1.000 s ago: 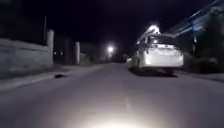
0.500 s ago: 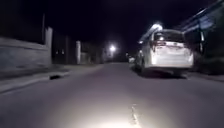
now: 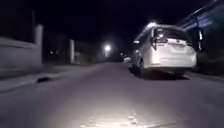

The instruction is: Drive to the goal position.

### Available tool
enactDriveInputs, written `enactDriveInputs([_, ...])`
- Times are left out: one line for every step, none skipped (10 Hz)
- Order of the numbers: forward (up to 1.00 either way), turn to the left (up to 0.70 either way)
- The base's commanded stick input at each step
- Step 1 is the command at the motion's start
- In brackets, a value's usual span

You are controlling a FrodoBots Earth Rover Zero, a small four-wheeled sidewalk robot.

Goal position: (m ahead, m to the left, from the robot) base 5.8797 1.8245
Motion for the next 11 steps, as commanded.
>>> enactDriveInputs([1.0, 0.0])
enactDriveInputs([1.0, 0.0])
enactDriveInputs([1.0, -0.01])
enactDriveInputs([1.0, -0.34])
enactDriveInputs([1.0, -0.4])
enactDriveInputs([1.0, -0.4])
enactDriveInputs([1.0, -0.4])
enactDriveInputs([1.0, -0.04])
enactDriveInputs([1.0, 0.0])
enactDriveInputs([1.0, 0.0])
enactDriveInputs([1.0, 0.0])
